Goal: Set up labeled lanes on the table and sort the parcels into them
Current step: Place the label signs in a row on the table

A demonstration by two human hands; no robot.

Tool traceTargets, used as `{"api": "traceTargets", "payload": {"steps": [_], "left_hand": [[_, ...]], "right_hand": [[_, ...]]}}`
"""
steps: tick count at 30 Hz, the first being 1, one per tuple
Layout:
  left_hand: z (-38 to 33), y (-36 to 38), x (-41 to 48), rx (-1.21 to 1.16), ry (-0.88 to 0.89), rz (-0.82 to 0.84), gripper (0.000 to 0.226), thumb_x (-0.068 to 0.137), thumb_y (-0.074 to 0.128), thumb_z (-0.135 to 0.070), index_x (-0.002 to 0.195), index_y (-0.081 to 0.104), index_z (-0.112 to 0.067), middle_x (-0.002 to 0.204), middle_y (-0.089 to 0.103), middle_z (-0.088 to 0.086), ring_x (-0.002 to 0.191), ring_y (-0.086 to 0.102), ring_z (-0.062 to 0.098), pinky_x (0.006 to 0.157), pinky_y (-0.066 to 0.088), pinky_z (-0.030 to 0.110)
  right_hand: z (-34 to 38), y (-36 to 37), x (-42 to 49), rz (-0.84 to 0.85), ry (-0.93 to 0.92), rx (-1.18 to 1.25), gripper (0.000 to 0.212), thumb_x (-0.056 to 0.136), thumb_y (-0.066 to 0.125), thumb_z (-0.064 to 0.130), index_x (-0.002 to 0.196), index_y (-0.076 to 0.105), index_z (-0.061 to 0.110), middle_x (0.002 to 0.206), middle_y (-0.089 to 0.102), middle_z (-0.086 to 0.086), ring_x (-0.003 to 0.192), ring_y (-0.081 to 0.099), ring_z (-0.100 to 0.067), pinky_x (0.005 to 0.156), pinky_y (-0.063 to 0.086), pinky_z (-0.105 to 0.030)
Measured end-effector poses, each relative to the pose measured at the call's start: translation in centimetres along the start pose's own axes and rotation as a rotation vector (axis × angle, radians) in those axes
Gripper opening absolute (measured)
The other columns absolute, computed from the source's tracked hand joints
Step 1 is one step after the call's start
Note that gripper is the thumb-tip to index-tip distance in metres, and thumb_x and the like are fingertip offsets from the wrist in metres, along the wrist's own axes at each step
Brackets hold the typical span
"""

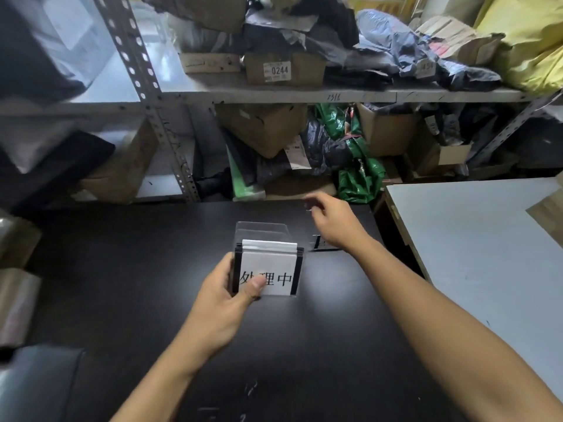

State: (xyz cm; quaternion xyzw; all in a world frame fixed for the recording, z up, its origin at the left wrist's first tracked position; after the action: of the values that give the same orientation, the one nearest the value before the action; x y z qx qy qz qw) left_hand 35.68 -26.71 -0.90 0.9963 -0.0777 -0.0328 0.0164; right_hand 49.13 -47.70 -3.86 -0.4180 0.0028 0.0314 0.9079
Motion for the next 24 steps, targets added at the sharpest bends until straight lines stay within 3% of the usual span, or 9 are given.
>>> {"api": "traceTargets", "payload": {"steps": [2,4,9,11,13,17,24], "left_hand": [[-1.1,-0.6,-0.6,0.006,0.014,-0.002,0.025,0.086,0.066,-0.021,0.11,0.059,-0.02,0.1,0.073,-0.013,0.091,0.067,0.001,0.077,0.055,0.022],[-2.4,-1.3,-1.5,0.002,0.031,-0.005,0.025,0.086,0.067,-0.024,0.109,0.059,-0.021,0.1,0.073,-0.012,0.091,0.067,0.002,0.076,0.056,0.023],[-4.9,-3.7,-5.0,0.024,0.039,0.0,0.024,0.086,0.068,-0.027,0.108,0.059,-0.025,0.099,0.071,-0.007,0.088,0.066,0.006,0.075,0.057,0.03],[-5.3,-4.8,-7.0,0.028,0.028,-0.002,0.021,0.088,0.065,-0.02,0.107,0.058,-0.023,0.094,0.071,-0.01,0.085,0.065,0.003,0.073,0.057,0.027],[-5.4,-6.0,-9.1,0.036,0.017,0.0,0.021,0.09,0.062,-0.012,0.108,0.056,-0.021,0.092,0.07,-0.007,0.085,0.064,0.003,0.072,0.057,0.026],[-5.3,-8.3,-12.6,0.032,0.002,0.031,0.034,0.09,0.063,-0.013,0.119,0.05,-0.027,0.108,0.065,-0.003,0.097,0.064,0.01,0.074,0.057,0.028],[-6.2,-11.5,-16.8,0.003,0.026,0.118,0.069,0.091,0.063,-0.014,0.141,0.03,-0.049,0.138,0.05,-0.019,0.116,0.058,0.003,0.077,0.056,0.024]], "right_hand": [[5.9,-1.6,-2.4,0.049,-0.069,0.229,0.025,0.1,0.048,0.013,0.116,0.065,0.02,0.099,0.071,0.007,0.091,0.067,-0.009,0.085,0.052,-0.026],[11.5,-2.3,-5.7,0.2,-0.137,0.345,0.024,0.104,0.045,0.022,0.11,0.067,0.023,0.097,0.072,0.007,0.086,0.067,-0.005,0.074,0.051,-0.018],[18.4,-1.1,-12.7,0.55,-0.119,0.247,0.043,0.106,0.036,0.039,0.109,0.072,0.017,0.099,0.073,0.006,0.087,0.064,0.002,0.075,0.048,-0.011],[19.8,-0.4,-14.4,0.627,-0.115,0.147,0.037,0.105,0.04,0.036,0.116,0.07,0.018,0.104,0.072,0.003,0.091,0.065,-0.005,0.081,0.051,-0.022],[21.1,0.4,-16.0,0.651,-0.121,0.071,0.027,0.103,0.047,0.032,0.115,0.069,0.023,0.102,0.071,0.007,0.089,0.063,-0.006,0.08,0.052,-0.028],[23.4,1.8,-18.7,0.628,-0.105,0.075,0.018,0.099,0.057,0.025,0.11,0.07,0.021,0.098,0.073,0.006,0.086,0.062,-0.005,0.077,0.052,-0.029],[25.5,0.6,-20.8,0.472,-0.05,0.275,0.017,0.098,0.06,0.02,0.111,0.069,0.016,0.104,0.074,0.0,0.087,0.063,-0.005,0.072,0.05,-0.023]]}}
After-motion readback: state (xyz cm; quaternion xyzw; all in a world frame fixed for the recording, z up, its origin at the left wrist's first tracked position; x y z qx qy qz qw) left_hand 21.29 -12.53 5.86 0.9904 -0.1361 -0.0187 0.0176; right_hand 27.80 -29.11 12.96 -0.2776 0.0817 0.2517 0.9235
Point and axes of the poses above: each hand's wrist, its own x-axis towards the middle knuckle, its own y-axis out of the palm, z = x × y, the point moved 9 cm from there along x, towards the middle knuckle
